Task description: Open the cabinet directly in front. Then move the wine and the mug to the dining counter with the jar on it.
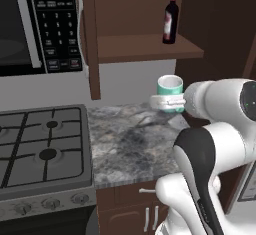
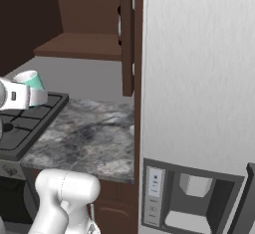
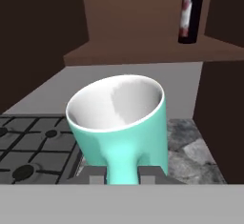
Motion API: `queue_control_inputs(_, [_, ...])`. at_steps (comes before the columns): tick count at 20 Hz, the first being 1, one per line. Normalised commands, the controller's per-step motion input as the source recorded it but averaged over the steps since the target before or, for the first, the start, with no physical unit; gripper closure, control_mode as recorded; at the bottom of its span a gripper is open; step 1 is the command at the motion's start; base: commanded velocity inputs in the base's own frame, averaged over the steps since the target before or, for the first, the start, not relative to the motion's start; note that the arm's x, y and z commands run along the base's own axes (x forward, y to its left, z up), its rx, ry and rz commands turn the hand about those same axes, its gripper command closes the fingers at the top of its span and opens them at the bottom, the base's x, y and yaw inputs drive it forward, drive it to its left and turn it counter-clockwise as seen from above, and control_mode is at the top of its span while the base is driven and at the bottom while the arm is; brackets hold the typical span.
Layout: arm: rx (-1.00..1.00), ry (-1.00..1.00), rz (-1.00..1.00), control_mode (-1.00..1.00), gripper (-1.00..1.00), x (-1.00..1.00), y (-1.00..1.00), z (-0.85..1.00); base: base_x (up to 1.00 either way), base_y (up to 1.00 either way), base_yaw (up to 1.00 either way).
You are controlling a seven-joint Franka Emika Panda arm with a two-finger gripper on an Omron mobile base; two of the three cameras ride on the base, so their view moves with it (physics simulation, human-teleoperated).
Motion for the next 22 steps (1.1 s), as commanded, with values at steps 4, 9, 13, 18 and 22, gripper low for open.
queue_control_inputs(4, [0.00,0.00,0.00,-1.00,1.00,-0.39,0.00,-0.05,0.00,0.00,0.00])
queue_control_inputs(9, [0.00,0.00,0.03,-1.00,1.00,-0.99,0.03,-0.20,0.00,0.00,0.00])
queue_control_inputs(13, [0.00,-0.03,0.06,-1.00,1.00,-0.27,0.06,-0.03,0.00,0.00,0.00])
queue_control_inputs(18, [0.00,-0.19,0.00,-1.00,1.00,0.37,0.00,0.00,0.00,0.00,0.00])
queue_control_inputs(22, [0.00,-0.24,0.00,-1.00,1.00,0.13,0.00,0.00,0.00,0.00,0.00])
